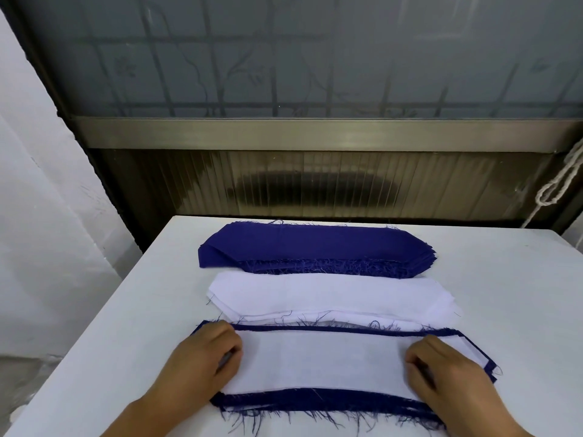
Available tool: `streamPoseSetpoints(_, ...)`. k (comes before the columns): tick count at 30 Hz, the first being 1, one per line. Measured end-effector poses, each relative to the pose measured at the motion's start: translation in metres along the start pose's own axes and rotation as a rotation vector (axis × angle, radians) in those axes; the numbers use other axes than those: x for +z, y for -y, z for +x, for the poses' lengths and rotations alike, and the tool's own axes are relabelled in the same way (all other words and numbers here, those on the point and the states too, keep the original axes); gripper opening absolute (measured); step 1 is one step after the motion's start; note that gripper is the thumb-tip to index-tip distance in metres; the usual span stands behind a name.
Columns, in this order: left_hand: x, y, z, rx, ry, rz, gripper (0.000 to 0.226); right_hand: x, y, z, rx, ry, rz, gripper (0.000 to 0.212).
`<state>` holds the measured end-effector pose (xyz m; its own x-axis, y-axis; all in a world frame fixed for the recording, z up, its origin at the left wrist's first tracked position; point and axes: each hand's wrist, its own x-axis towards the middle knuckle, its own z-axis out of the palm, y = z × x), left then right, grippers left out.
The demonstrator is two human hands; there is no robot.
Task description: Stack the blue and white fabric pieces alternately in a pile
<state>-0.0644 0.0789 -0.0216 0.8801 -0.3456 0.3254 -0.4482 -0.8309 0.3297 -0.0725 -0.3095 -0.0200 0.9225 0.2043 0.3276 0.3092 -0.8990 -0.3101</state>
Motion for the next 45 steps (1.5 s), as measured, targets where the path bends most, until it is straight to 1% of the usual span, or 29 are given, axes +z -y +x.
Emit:
streamPoseSetpoints(4, -0.005, 0.011, -0.003, -0.006, 0.0, 0.013, 0.015, -0.009, -0.012, -0.002, 0.075, 0.0, -0.063, 0.037)
streamPoseSetpoints(7, -0.004, 0.011, 0.009, -0.02, -0.043, 0.046, 0.017, -0.01, -0.013, 0.007, 0.1, 0.004, -0.105, 0.036)
streamPoseSetpoints(11, 0.005, 0.004, 0.04, -0.037, -0.094, 0.037, 0.013, -0.007, -0.011, 0.033, 0.177, 0.057, -0.061, 0.021)
streamPoseSetpoints(13, 0.01, -0.002, 0.06, -0.026, -0.127, 0.044, 0.01, -0.002, -0.008, 0.051, 0.154, 0.067, -0.012, 0.018)
streamPoseSetpoints(16, 0.017, -0.01, 0.094, 0.013, -0.194, 0.073, 0.01, 0.008, -0.005, 0.082, 0.09, -0.018, 0.056, 0.01)
streamPoseSetpoints(18, 0.021, -0.009, 0.116, 0.027, -0.217, 0.111, 0.017, 0.016, -0.009, 0.106, 0.086, -0.054, 0.049, 0.017)
streamPoseSetpoints(19, 0.023, -0.008, 0.126, 0.018, -0.204, 0.133, 0.022, 0.018, -0.012, 0.117, 0.089, -0.06, 0.037, 0.021)
streamPoseSetpoints(22, 0.033, 0.003, 0.149, -0.055, -0.099, 0.201, 0.038, 0.025, -0.022, 0.143, 0.099, -0.034, 0.028, 0.032)
streamPoseSetpoints(24, 0.039, 0.013, 0.158, -0.088, -0.041, 0.219, 0.041, 0.03, -0.027, 0.152, 0.101, 0.008, 0.029, 0.036)
streamPoseSetpoints(27, 0.045, 0.022, 0.162, -0.096, -0.004, 0.225, 0.035, 0.038, -0.031, 0.156, 0.122, 0.03, 0.013, 0.033)
streamPoseSetpoints(32, 0.05, 0.023, 0.162, -0.103, -0.066, 0.266, 0.028, 0.042, -0.036, 0.159, 0.122, -0.035, -0.031, 0.027)
streamPoseSetpoints(36, 0.05, 0.016, 0.164, -0.168, -0.092, 0.271, 0.021, 0.044, -0.033, 0.162, 0.172, -0.064, -0.02, 0.024)
streamPoseSetpoints(39, 0.047, 0.013, 0.168, -0.217, -0.128, 0.255, 0.021, 0.045, -0.03, 0.162, 0.193, -0.101, -0.013, 0.02)
streamPoseSetpoints(43, 0.039, 0.015, 0.176, -0.247, -0.099, 0.221, 0.022, 0.044, -0.028, 0.163, 0.248, -0.146, 0.086, 0.013)
streamPoseSetpoints(45, 0.036, 0.016, 0.178, -0.26, -0.08, 0.216, 0.019, 0.042, -0.028, 0.166, 0.276, -0.131, 0.142, 0.008)
